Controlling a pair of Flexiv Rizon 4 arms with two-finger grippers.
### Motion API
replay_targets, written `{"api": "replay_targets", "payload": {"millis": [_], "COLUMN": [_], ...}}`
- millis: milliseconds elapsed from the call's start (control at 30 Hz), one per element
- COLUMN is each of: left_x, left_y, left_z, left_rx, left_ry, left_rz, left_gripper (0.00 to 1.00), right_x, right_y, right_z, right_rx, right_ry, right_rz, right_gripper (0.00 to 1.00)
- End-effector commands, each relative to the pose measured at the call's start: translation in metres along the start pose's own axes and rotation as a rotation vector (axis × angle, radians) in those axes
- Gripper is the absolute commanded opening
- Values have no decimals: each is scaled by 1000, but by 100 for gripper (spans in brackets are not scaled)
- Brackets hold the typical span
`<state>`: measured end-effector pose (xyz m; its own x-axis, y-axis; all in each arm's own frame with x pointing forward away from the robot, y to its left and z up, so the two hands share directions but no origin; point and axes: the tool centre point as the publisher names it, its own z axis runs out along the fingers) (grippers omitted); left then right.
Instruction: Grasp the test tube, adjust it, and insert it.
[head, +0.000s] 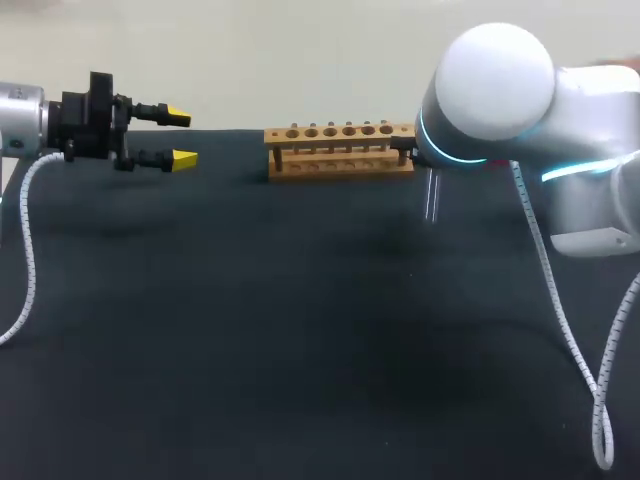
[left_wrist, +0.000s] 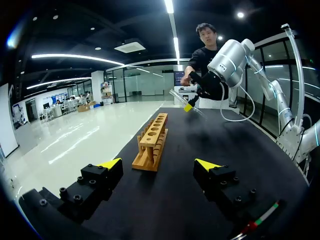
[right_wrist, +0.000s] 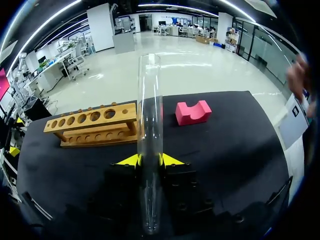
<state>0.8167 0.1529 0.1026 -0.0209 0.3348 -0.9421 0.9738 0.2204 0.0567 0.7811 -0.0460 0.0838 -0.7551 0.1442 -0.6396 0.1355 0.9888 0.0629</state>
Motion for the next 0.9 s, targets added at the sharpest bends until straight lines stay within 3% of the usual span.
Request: {"api": "replay_targets", "payload": {"millis": [33, 900], "left_x": [1, 1], "left_y": [0, 0], "left_z": [0, 0], "left_rx": [0, 0], "left_ry": [-2, -2], "left_rz": [3, 3], "left_gripper": [100, 100], "right_x": [4, 2], "right_y": [-2, -1], "right_z": [-3, -4], "right_rx": [-3, -10], "right_ry": [-113, -132], "right_rz": [3, 29], "right_gripper": [0, 0]}}
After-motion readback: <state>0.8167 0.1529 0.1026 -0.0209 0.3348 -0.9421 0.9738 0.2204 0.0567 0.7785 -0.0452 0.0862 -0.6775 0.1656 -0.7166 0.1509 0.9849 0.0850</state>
